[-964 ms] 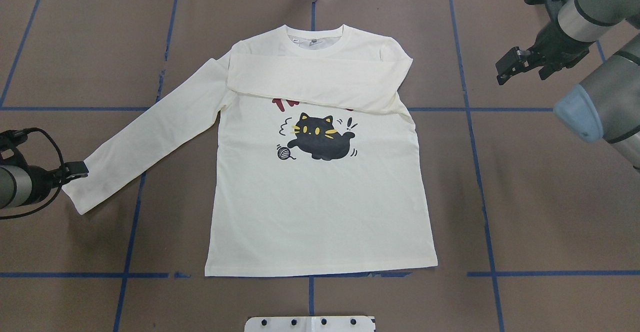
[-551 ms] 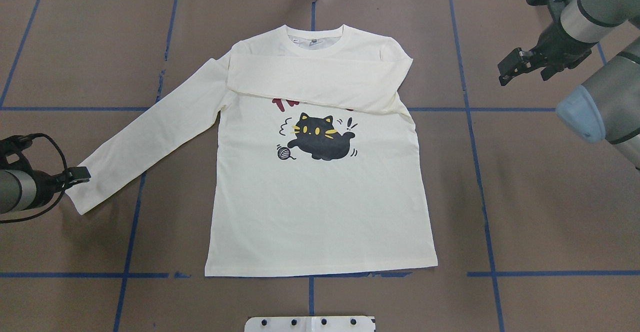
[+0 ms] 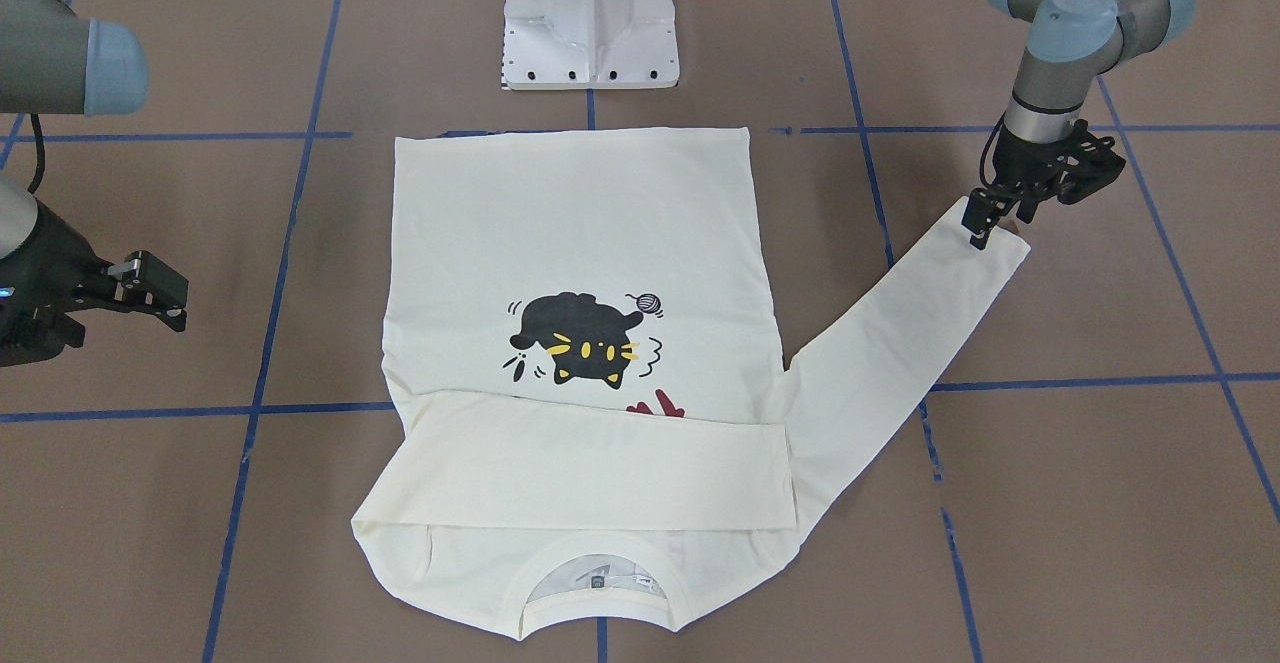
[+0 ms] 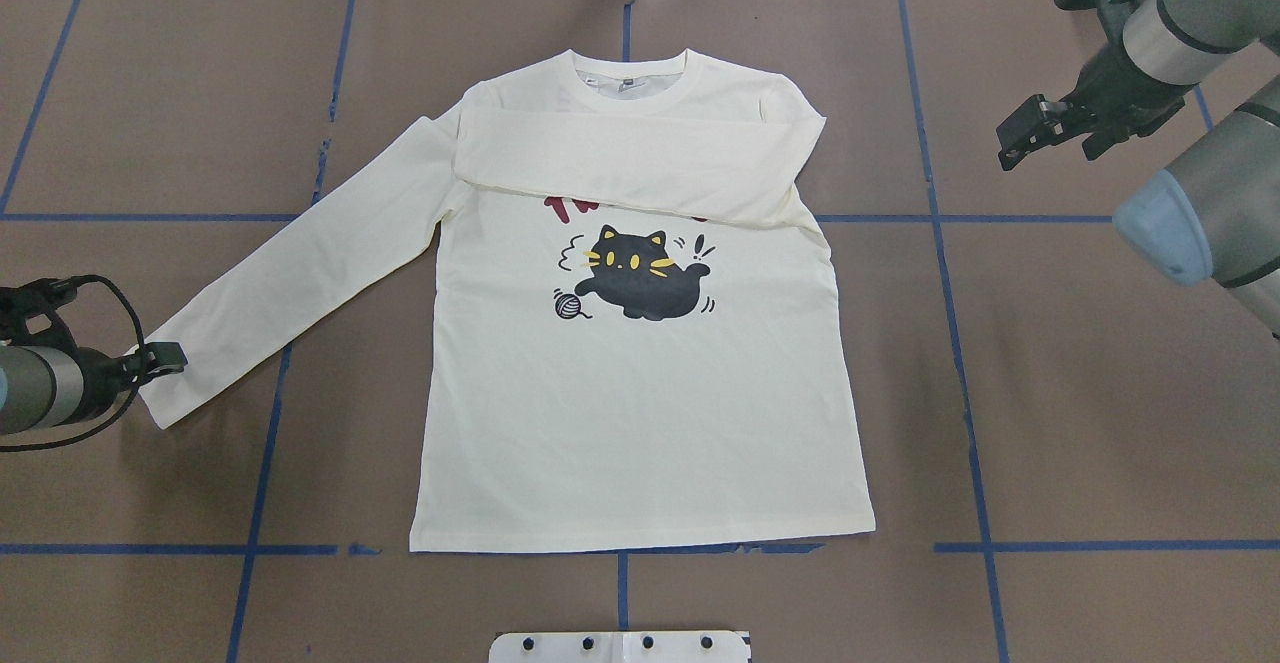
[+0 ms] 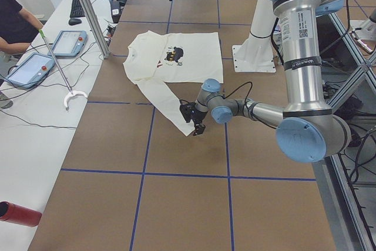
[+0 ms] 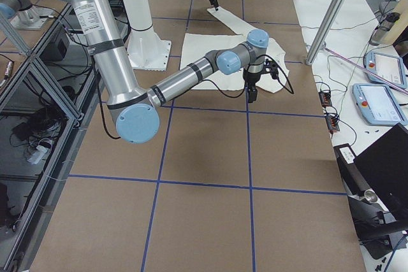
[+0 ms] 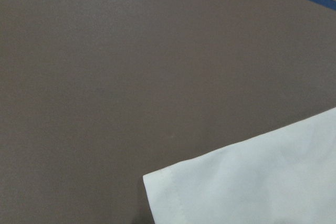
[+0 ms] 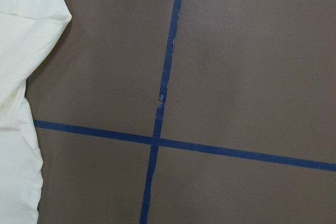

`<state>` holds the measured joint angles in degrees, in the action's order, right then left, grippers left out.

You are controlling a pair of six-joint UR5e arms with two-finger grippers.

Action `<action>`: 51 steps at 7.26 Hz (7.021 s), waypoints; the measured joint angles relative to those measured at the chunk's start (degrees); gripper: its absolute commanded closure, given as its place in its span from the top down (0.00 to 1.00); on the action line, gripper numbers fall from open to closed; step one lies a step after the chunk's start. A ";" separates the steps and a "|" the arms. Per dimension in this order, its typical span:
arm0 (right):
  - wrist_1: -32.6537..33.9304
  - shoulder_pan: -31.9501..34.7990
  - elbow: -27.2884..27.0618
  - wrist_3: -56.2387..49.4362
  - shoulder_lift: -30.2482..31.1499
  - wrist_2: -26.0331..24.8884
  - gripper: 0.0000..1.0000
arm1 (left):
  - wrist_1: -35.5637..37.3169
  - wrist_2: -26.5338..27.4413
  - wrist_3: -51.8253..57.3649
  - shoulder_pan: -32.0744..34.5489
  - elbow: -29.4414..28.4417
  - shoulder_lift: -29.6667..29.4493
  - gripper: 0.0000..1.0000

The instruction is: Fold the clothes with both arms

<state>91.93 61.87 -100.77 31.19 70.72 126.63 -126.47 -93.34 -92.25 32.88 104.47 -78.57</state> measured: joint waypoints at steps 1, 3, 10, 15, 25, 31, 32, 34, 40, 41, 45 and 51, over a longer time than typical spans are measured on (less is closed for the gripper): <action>-0.02 0.00 -0.02 0.01 -0.03 -0.02 1.00 | 0.00 0.00 -0.09 -0.21 0.01 0.00 0.52; -0.02 0.00 -0.29 0.01 -0.08 0.01 1.00 | -0.04 0.02 -0.54 -0.30 0.28 -0.10 0.33; 0.06 0.59 -0.43 0.01 0.00 0.36 1.00 | 2.18 -0.72 -1.71 -0.29 4.91 -0.35 0.00; -0.24 2.94 -3.35 0.03 9.33 0.45 1.00 | 20.01 -3.93 11.96 8.84 9.92 -16.52 0.00; -5.96 3.87 -6.48 0.59 18.42 0.31 1.00 | 18.10 -14.02 1.54 8.78 -35.02 -77.67 0.00; -5.87 3.79 -6.30 3.19 17.22 0.92 1.00 | 4.67 1.12 -9.59 -4.69 -56.97 -89.83 1.00; -5.88 3.79 -6.25 3.56 17.19 1.02 1.00 | 2.55 2.61 -9.80 -5.79 -58.43 -90.87 1.00; -5.89 3.78 -6.20 3.90 17.11 1.10 1.00 | 1.30 3.38 -8.03 -5.99 -58.91 -91.01 1.00; -6.05 -0.57 -7.06 15.95 10.58 0.69 1.00 | 2.18 -4.09 4.29 2.18 -50.14 -80.16 1.00; -6.06 -2.01 -7.11 18.41 9.16 0.45 1.00 | 2.72 -4.78 7.78 4.03 -49.27 -77.70 1.00; -5.99 -3.56 -7.00 20.65 7.63 0.30 1.00 | 5.69 -1.71 15.76 9.46 -49.00 -70.99 0.99; -5.98 -3.83 -6.79 20.76 7.47 0.37 1.00 | 9.15 5.66 22.20 10.81 -51.27 -65.76 0.88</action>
<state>85.96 58.04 -107.56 51.94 78.19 127.00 -117.33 -87.68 -70.05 43.69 53.20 -144.33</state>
